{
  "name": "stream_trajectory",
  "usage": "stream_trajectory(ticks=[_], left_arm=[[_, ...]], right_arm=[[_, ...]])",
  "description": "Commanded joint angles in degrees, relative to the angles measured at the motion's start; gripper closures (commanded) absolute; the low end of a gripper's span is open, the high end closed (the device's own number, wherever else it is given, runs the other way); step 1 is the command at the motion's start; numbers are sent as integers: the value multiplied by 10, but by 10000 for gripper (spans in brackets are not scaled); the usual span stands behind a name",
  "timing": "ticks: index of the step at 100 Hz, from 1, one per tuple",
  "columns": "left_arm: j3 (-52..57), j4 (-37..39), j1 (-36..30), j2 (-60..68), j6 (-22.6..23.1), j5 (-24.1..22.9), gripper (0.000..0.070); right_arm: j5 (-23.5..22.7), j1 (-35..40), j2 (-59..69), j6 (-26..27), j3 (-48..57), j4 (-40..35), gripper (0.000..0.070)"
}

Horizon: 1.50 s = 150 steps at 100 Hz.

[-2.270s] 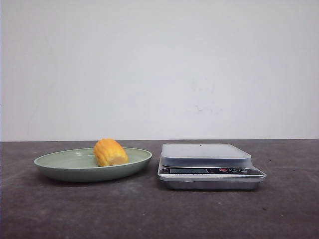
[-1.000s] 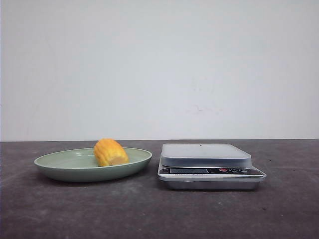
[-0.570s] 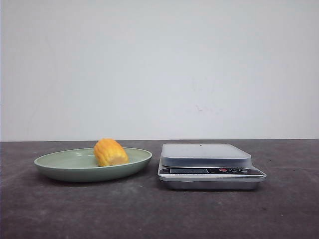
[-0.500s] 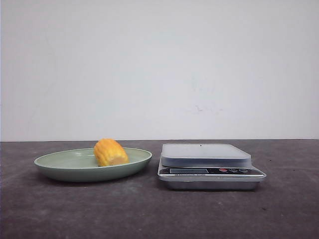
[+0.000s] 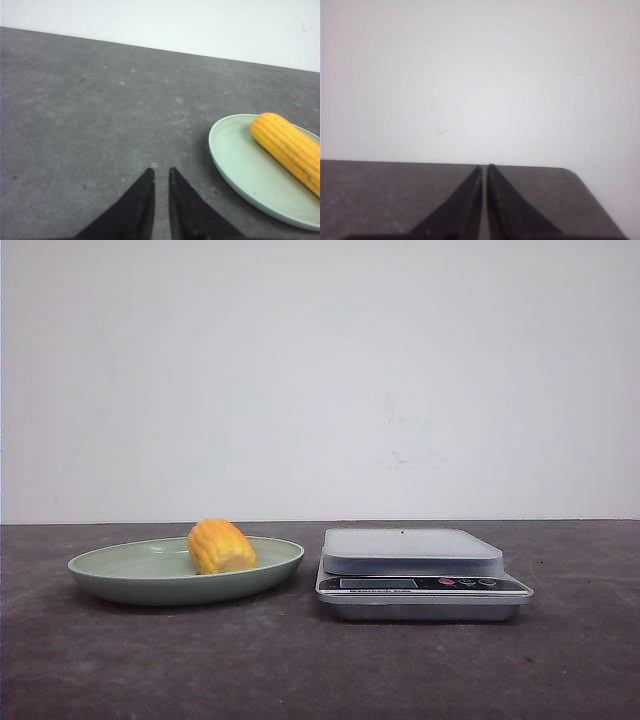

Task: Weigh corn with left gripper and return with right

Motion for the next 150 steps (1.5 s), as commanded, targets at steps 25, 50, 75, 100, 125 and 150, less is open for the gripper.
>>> stream_trajectory(ticks=[25,50,75,100,125,150], left_arm=[[-10,-2,1,-1,7,1,700],[-10,-2,1,-1,7,1,700],[-10,-2,1,-1,7,1,700],[-10,-2,1,-1,7,1,700],[-10,-2,1,-1,7,1,700],[-10,-2,1,-1,7,1,700]], right_arm=[[-3,-1,-38,-4,-193,111,690],[-60,-1,-60,-15,-266,110,690],[-71,-1,-79,-17,-291,94,690],[-54,-1,-79,-30,-291,37,690],[-8,-2,-79,-29,-291,24,690],[-10,-3,-79,-30,-291,40,690]])
